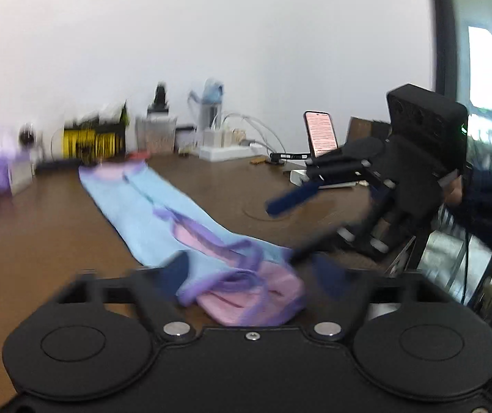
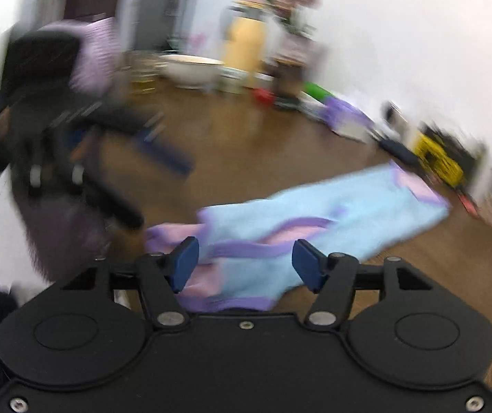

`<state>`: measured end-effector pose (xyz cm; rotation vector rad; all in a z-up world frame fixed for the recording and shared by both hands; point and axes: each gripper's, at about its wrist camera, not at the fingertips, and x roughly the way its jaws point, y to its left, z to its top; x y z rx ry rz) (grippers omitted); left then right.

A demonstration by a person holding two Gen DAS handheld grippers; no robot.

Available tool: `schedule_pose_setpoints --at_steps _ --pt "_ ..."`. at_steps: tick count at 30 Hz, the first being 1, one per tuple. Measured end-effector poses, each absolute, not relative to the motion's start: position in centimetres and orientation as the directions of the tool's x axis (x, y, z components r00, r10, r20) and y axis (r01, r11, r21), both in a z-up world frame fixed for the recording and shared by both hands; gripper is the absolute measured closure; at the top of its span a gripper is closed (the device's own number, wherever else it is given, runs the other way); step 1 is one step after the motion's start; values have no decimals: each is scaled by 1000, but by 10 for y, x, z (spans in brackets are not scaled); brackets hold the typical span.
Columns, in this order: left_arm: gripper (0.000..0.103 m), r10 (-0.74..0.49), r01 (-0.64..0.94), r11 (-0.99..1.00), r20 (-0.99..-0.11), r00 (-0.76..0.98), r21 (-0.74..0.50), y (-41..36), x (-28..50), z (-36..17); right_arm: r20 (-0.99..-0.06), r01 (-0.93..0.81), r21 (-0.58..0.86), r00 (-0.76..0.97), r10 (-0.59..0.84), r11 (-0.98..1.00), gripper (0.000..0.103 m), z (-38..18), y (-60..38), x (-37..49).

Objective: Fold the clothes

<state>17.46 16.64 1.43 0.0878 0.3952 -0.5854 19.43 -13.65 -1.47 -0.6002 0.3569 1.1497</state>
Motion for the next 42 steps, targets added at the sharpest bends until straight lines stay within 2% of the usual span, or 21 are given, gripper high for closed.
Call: schedule_pose_setpoints --at_steps 2,4,5,6,12,14,15,17,18,20,21,22,24,27,29,31,33,35,37,39,42 --pt "32 -504 547 836 -442 742 -34 170 195 11 -568 -912 -292 407 716 287 39 -29 -124 194" --pt "51 -495 538 841 -472 730 -50 168 207 7 -578 -901 -319 430 694 293 82 -40 -112 197" --pt "58 -490 542 839 -498 715 -47 165 215 4 -576 -898 -328 436 692 293 88 -41 -111 197" --pt "72 -486 550 834 -527 697 -41 161 222 1 -570 -893 -343 444 692 290 94 -41 -111 195" --pt "74 -502 594 804 -549 668 -13 154 215 -5 -536 -869 -448 450 714 211 95 -25 -120 170" --pt "73 -509 600 800 -545 667 -12 152 213 -7 -565 -856 -497 444 696 143 90 -31 -115 160" --pt "73 -508 601 799 -544 667 -9 151 213 -7 -580 -845 -523 445 682 106 81 -37 -111 155" --pt "70 -484 595 804 -553 678 26 153 210 -4 -585 -819 -570 456 670 60 78 -46 -106 148" --pt "62 -478 596 802 -555 681 40 156 207 -1 -582 -813 -580 461 670 54 70 -45 -108 147" --pt "40 -490 618 781 -525 696 91 163 198 8 -596 -830 -555 440 671 52 39 -35 -119 147" --pt "20 -503 629 769 -495 708 117 167 191 13 -599 -842 -538 425 678 52 21 -31 -125 148" --pt "6 -509 632 764 -478 715 131 168 186 15 -598 -856 -514 405 692 56 20 -26 -133 150" --pt "6 -520 632 759 -436 735 159 165 181 19 -595 -880 -468 380 708 80 20 -23 -143 158" --pt "6 -545 669 725 -457 703 164 148 193 12 -600 -891 -445 374 707 93 21 -29 -142 166" --pt "12 -557 703 694 -503 661 155 138 202 3 -604 -900 -425 364 709 101 24 -34 -140 173" --pt "32 -570 734 670 -554 607 115 133 213 -4 -614 -926 -356 331 716 123 34 -35 -140 183" --pt "41 -587 739 673 -585 560 32 133 222 -8 -624 -941 -303 315 715 150 39 -34 -141 190" --pt "52 -592 728 685 -574 565 11 135 223 -7 -628 -953 -254 293 721 166 61 -35 -143 195" --pt "81 -607 745 667 -577 547 4 136 222 -4 -630 -962 -218 266 729 163 90 -36 -143 194" --pt "88 -608 757 653 -574 549 32 137 222 0 -633 -965 -228 249 733 131 92 -36 -144 188" --pt "88 -590 740 667 -545 595 86 139 228 8 -601 -953 -278 268 753 118 93 -25 -144 186"
